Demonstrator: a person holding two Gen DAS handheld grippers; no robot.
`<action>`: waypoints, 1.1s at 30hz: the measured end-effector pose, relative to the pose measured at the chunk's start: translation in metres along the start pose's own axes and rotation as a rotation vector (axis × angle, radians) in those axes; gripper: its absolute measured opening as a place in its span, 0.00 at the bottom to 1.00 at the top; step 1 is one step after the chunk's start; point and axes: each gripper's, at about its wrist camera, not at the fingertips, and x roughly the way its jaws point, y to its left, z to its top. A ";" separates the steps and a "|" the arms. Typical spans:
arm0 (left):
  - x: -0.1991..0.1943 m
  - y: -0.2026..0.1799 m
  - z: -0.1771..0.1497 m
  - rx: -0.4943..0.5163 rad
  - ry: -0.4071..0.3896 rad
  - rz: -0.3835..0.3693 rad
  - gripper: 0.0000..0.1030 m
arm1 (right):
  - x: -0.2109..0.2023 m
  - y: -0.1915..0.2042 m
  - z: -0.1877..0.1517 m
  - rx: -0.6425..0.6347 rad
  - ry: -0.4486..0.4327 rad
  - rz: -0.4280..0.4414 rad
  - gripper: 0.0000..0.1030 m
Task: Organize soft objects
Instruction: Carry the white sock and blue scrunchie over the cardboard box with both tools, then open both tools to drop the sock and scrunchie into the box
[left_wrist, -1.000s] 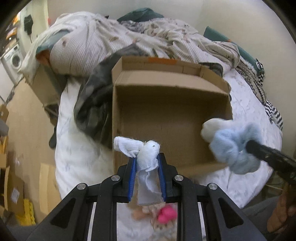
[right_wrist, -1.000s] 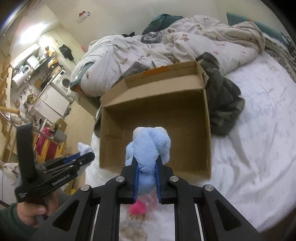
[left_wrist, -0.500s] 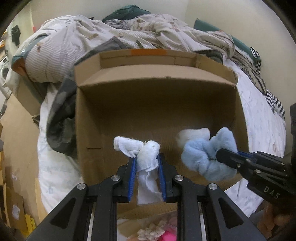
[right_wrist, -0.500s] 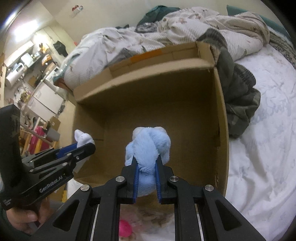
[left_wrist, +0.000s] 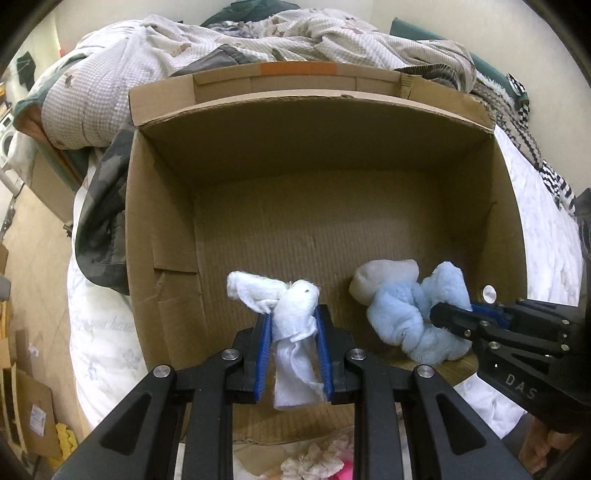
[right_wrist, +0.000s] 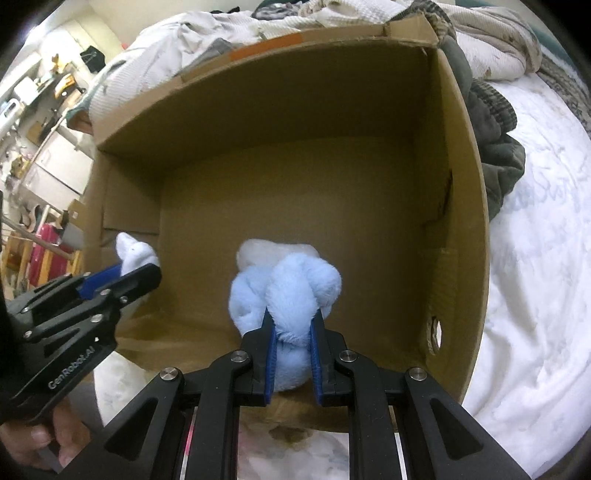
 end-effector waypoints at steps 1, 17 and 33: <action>0.000 0.000 0.000 0.000 0.001 -0.001 0.20 | 0.001 0.000 0.000 0.000 0.003 -0.005 0.17; -0.001 -0.004 -0.004 0.013 0.006 0.004 0.22 | -0.017 0.012 -0.004 -0.053 -0.067 -0.011 0.67; -0.023 0.004 0.001 -0.048 -0.053 0.018 0.67 | -0.041 0.004 0.003 0.026 -0.177 0.061 0.95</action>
